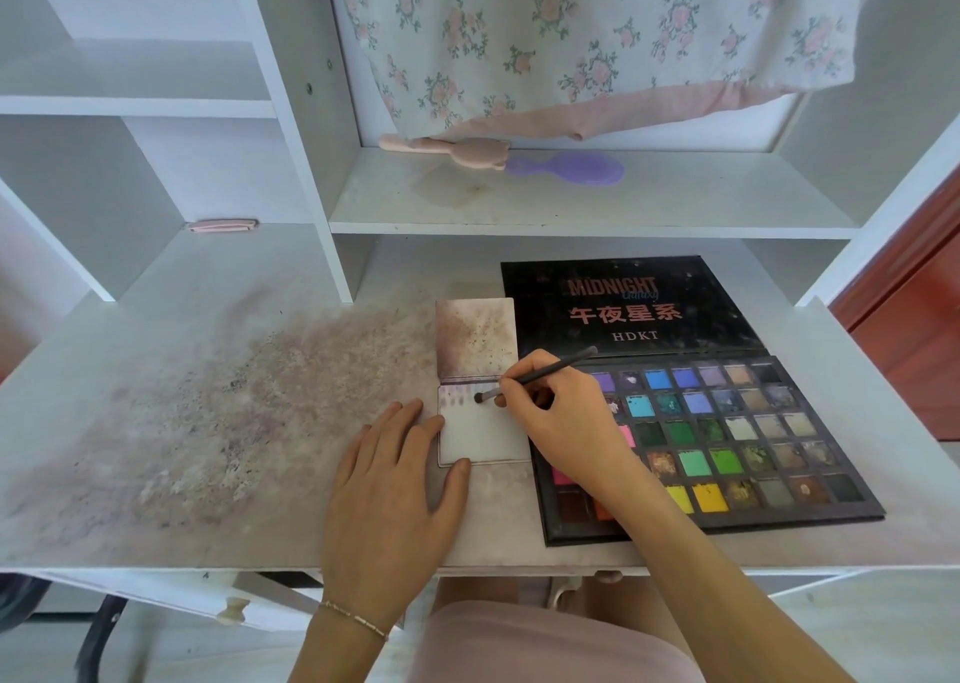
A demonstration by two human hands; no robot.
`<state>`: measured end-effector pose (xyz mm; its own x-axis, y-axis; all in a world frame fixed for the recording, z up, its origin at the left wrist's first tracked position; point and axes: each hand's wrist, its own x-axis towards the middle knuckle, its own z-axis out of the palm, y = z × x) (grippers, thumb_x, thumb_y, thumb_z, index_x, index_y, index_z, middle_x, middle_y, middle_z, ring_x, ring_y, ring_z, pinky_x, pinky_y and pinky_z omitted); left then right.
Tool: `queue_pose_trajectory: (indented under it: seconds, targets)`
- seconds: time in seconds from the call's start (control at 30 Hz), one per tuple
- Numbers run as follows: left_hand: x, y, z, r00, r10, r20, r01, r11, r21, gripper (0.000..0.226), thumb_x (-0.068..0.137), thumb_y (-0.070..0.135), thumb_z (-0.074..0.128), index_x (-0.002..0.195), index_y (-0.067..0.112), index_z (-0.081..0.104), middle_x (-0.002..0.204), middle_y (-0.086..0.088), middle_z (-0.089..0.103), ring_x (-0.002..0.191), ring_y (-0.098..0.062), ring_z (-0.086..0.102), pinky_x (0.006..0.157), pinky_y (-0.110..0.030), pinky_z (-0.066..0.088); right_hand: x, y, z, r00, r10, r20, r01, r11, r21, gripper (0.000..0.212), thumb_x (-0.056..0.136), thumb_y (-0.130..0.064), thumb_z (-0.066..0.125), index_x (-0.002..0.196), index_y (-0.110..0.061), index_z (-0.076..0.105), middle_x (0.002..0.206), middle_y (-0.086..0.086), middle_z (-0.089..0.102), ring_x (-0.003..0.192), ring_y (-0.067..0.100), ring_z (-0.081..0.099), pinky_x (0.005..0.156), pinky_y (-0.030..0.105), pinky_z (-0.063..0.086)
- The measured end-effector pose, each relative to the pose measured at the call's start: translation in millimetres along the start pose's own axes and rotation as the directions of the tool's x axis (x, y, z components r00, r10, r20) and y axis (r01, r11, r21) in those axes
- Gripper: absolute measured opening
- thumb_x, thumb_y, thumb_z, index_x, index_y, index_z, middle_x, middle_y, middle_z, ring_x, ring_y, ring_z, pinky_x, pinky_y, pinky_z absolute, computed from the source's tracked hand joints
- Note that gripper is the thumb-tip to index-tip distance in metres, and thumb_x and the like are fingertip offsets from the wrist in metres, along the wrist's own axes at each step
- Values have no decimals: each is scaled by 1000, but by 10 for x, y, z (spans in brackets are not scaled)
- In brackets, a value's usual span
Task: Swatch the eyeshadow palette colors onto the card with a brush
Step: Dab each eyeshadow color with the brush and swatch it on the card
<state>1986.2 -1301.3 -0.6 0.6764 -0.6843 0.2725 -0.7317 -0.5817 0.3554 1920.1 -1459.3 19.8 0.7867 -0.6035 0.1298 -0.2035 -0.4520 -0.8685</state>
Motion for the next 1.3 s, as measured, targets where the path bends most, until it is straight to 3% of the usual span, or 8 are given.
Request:
queue_pose_trajectory:
  seconds: [0.27,0.47,0.67,0.8,0.93,1.13,1.3]
  targets:
    - [1,-1,-3,1000,2,5,-2,1000,-6,42,79,39,54,111,14,65,122,-7,61,117,-27,55,99,-40,32,4,1,-2,1000,-3,-3,2,1000,-9,6,88,-18,55,85,-22,55,85,-1,66,82,9,63,74,19,52]
    - [2,4,-15,1000,12,-8,-12,1000,-2,52,82,47,37,109,14,65,121,-7,62,114,-27,57,97,-42,36,7,1,0,1000,-25,-3,25,1000,-17,6,89,-16,54,86,-21,54,87,0,66,83,10,63,71,16,50]
    - [-1,-7,2,1000,10,-6,-10,1000,-3,43,81,41,51,110,13,65,122,-8,62,115,-27,56,99,-42,35,4,17,-5,1000,-27,5,27,999,-22,7,89,-18,54,85,-24,54,82,-5,64,82,7,63,71,14,50]
    - [-3,-2,-5,1000,15,-1,-15,1000,3,49,83,46,41,110,13,65,122,-7,62,116,-27,56,99,-41,34,12,27,-1,999,-38,-1,38,999,-21,7,89,-18,54,86,-24,55,83,-6,64,82,6,62,71,12,49]
    - [-3,2,-7,1000,2,-1,-2,1000,-2,43,80,41,52,111,14,65,122,-7,61,117,-26,55,99,-41,34,11,33,0,999,-35,6,35,999,-28,8,89,-19,54,86,-25,53,83,-6,63,83,7,62,69,11,49]
    - [-4,7,-20,1000,-12,21,12,1000,-18,44,80,40,52,112,13,65,124,-8,60,118,-27,54,100,-43,36,1,8,-18,991,-62,-118,74,992,100,10,88,-15,55,87,-25,57,79,-12,63,79,1,62,68,7,46]
    - [-8,23,-35,999,-18,39,20,999,-37,43,81,38,53,113,12,64,125,-9,59,119,-28,53,101,-45,36,-71,-38,-107,981,-40,-191,82,973,216,18,89,-10,52,86,-27,57,82,-4,66,79,11,64,72,27,54]
